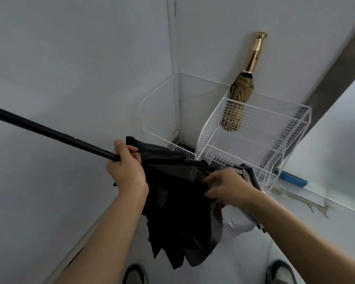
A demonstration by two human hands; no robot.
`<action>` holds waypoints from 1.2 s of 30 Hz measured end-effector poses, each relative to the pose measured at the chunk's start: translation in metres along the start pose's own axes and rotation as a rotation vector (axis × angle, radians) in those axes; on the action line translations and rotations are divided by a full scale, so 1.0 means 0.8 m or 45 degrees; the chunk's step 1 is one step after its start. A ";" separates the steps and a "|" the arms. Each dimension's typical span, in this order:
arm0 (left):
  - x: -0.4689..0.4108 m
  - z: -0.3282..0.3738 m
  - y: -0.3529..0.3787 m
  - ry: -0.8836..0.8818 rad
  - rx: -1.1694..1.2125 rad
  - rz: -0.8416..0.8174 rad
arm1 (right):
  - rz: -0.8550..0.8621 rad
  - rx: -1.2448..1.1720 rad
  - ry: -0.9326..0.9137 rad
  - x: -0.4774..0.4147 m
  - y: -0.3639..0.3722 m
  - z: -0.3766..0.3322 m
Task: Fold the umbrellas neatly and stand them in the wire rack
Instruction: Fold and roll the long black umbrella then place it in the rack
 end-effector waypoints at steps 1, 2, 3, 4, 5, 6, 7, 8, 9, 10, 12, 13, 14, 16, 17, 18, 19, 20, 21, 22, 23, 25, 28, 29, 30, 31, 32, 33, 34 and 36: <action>-0.002 0.003 -0.008 0.003 0.000 0.028 | 0.037 -0.107 -0.040 -0.008 0.003 -0.010; -0.004 0.006 -0.020 0.011 0.002 0.061 | 0.082 -0.232 -0.069 -0.015 0.005 -0.019; -0.002 0.007 -0.022 0.004 -0.002 0.076 | 0.148 -0.371 -0.085 -0.018 -0.001 -0.021; -0.003 0.010 -0.034 0.003 -0.003 0.115 | 0.180 -0.499 -0.099 -0.022 0.001 -0.026; -0.003 0.014 -0.046 0.005 0.001 0.153 | 0.200 -0.613 -0.105 -0.026 0.002 -0.030; -0.002 0.017 -0.055 0.009 0.003 0.177 | 0.213 -0.705 -0.109 -0.028 0.003 -0.031; -0.001 0.022 -0.066 0.019 0.003 0.203 | 0.210 -0.758 -0.121 -0.030 0.006 -0.033; 0.001 0.026 -0.076 0.027 -0.003 0.228 | 0.201 -0.786 -0.143 -0.032 0.008 -0.036; 0.004 0.030 -0.087 0.039 -0.009 0.257 | 0.185 -0.793 -0.179 -0.032 0.010 -0.042; 0.007 0.033 -0.097 0.049 -0.012 0.284 | 0.163 -0.785 -0.224 -0.031 0.013 -0.047; 0.014 0.041 -0.120 0.075 -0.015 0.339 | 0.137 -0.660 -0.330 -0.025 0.021 -0.063; 0.017 0.045 -0.130 0.081 -0.016 0.358 | 0.152 -0.563 -0.381 -0.021 0.024 -0.071; 0.021 0.049 -0.141 0.091 -0.013 0.382 | 0.179 -0.464 -0.423 -0.016 0.026 -0.078; 0.028 0.054 -0.158 0.110 0.000 0.419 | 0.206 -0.333 -0.458 -0.008 0.030 -0.087; 0.031 0.057 -0.163 0.122 0.007 0.427 | 0.167 -0.273 -0.474 -0.004 0.035 -0.091; 0.034 0.058 -0.168 0.131 0.008 0.433 | 0.073 -0.191 -0.498 0.002 0.046 -0.095; 0.037 0.060 -0.170 0.136 0.008 0.433 | -0.043 -0.054 -0.531 0.008 0.059 -0.100; 0.040 0.060 -0.170 0.139 0.006 0.428 | -0.146 0.129 -0.563 0.015 0.072 -0.102; 0.042 0.060 -0.170 0.141 0.003 0.419 | -0.218 0.325 -0.601 0.022 0.084 -0.104; 0.045 0.059 -0.168 0.138 -0.002 0.406 | -0.256 0.473 -0.632 0.029 0.095 -0.103; 0.047 0.059 -0.164 0.133 -0.009 0.389 | -0.263 0.559 -0.640 0.033 0.104 -0.101; 0.053 0.056 -0.157 0.111 -0.020 0.359 | -0.171 0.605 -0.635 0.039 0.108 -0.096; 0.056 0.056 -0.151 0.113 -0.027 0.356 | 0.027 0.700 -0.713 0.042 0.105 -0.108; 0.055 0.057 -0.151 0.117 -0.040 0.355 | 0.096 0.679 -0.704 0.038 0.096 -0.110; 0.053 0.058 -0.151 0.121 -0.058 0.350 | 0.149 0.570 -0.663 0.033 0.081 -0.112; 0.052 0.058 -0.151 0.117 -0.077 0.344 | 0.161 0.403 -0.605 0.026 0.065 -0.110; 0.051 0.059 -0.152 0.114 -0.103 0.344 | 0.157 0.224 -0.552 0.020 0.051 -0.108; 0.050 0.058 -0.153 0.112 -0.125 0.349 | 0.161 0.081 -0.516 0.016 0.038 -0.107; 0.049 0.057 -0.155 0.109 -0.138 0.359 | 0.173 -0.001 -0.499 0.014 0.028 -0.106; 0.047 0.054 -0.158 0.088 -0.145 0.375 | 0.218 -0.056 -0.513 0.018 0.014 -0.102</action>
Point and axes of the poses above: each hand's wrist, its own x-axis away from the middle knuckle, its own y-axis out of the palm, z = x × y, the point moved 9 cm from there along -x, towards the middle knuckle, and after that the axes turned 4 degrees about -y, right-handed, at the moved point
